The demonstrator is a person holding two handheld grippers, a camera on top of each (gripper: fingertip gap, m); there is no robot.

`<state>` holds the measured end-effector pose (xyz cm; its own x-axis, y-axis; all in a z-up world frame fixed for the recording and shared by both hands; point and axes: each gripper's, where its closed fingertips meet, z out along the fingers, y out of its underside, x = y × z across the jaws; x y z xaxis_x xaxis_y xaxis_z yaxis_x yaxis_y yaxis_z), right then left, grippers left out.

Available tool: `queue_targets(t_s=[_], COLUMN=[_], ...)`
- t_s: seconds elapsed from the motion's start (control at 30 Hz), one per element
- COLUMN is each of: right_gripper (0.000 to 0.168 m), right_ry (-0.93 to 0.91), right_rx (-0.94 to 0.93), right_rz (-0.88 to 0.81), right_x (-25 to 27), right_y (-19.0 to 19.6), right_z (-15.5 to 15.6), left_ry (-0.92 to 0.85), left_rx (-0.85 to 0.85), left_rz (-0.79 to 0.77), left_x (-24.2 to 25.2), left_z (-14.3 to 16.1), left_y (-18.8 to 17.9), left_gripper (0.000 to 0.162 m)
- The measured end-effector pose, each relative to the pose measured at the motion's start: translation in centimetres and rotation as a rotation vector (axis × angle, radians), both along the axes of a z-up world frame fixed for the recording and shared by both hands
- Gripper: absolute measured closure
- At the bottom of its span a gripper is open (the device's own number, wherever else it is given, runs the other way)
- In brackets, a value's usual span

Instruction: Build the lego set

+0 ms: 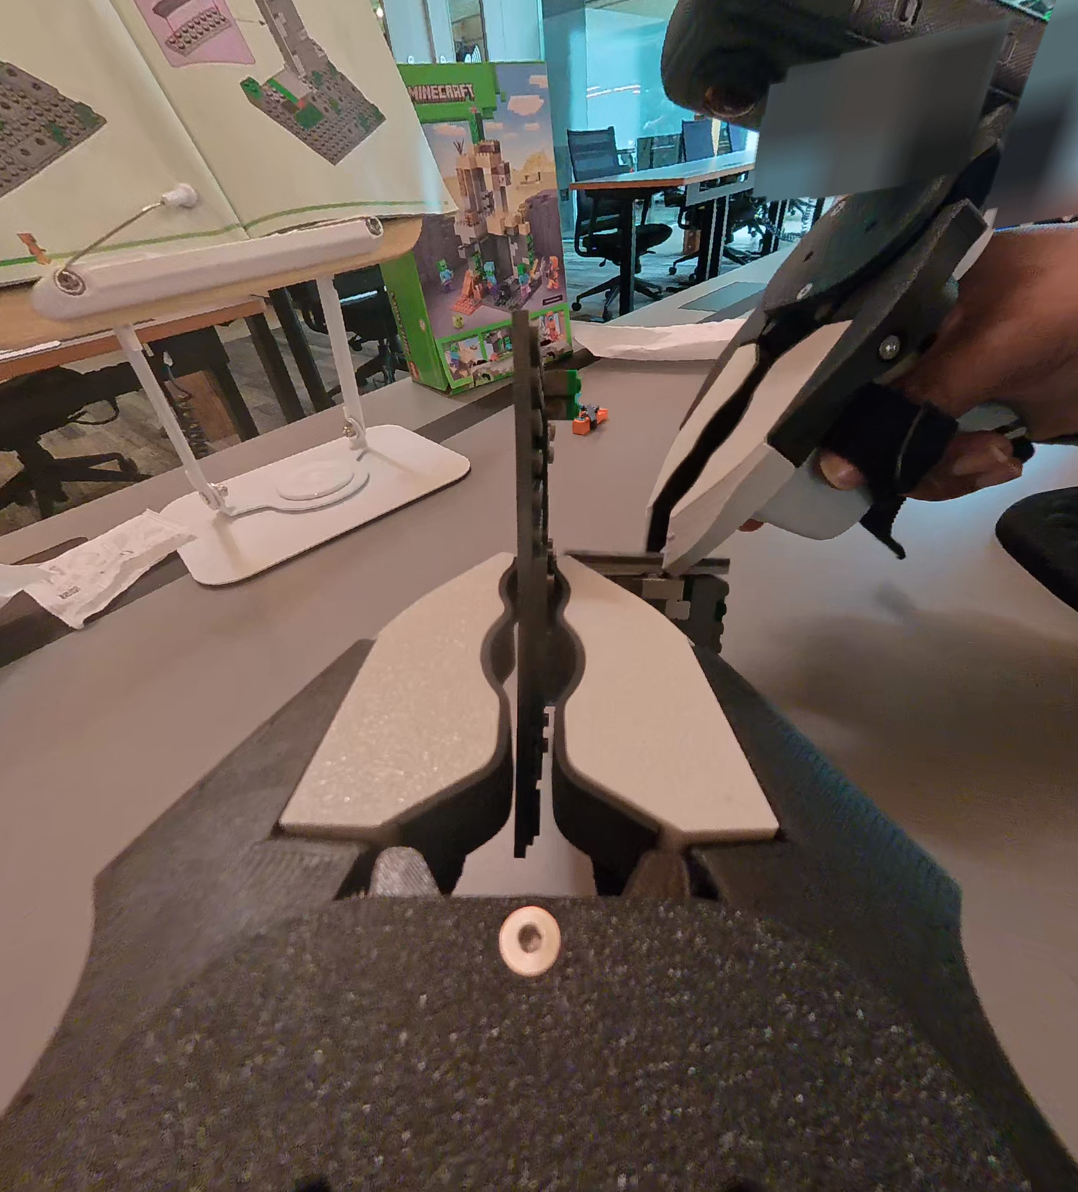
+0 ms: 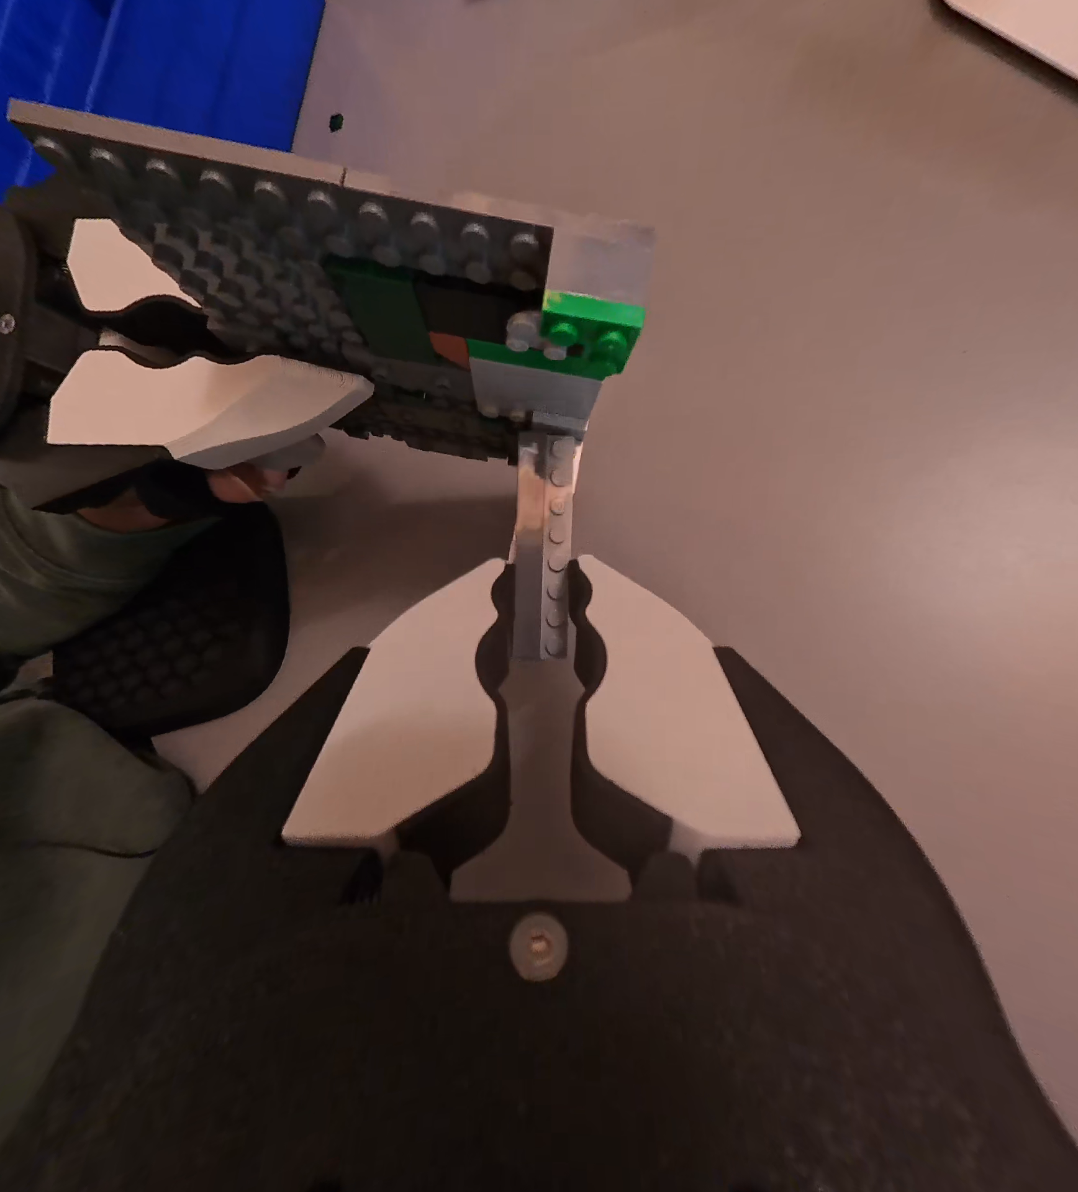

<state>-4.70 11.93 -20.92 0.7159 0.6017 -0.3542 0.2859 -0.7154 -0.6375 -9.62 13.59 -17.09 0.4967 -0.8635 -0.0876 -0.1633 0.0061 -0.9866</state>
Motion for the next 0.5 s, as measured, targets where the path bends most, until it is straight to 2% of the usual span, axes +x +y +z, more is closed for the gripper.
queue_targets(t_s=[0.5], right_gripper=[0.153], right_ry=[0.012], right_rx=[-0.036], right_rz=[-0.022], right_x=[-0.41], right_y=[0.14], right_z=[0.42], left_ry=[-0.030], left_rx=[0.012], left_rz=[0.009], left_x=[-0.25], left_z=[0.58], left_y=[0.00], left_gripper=[0.156])
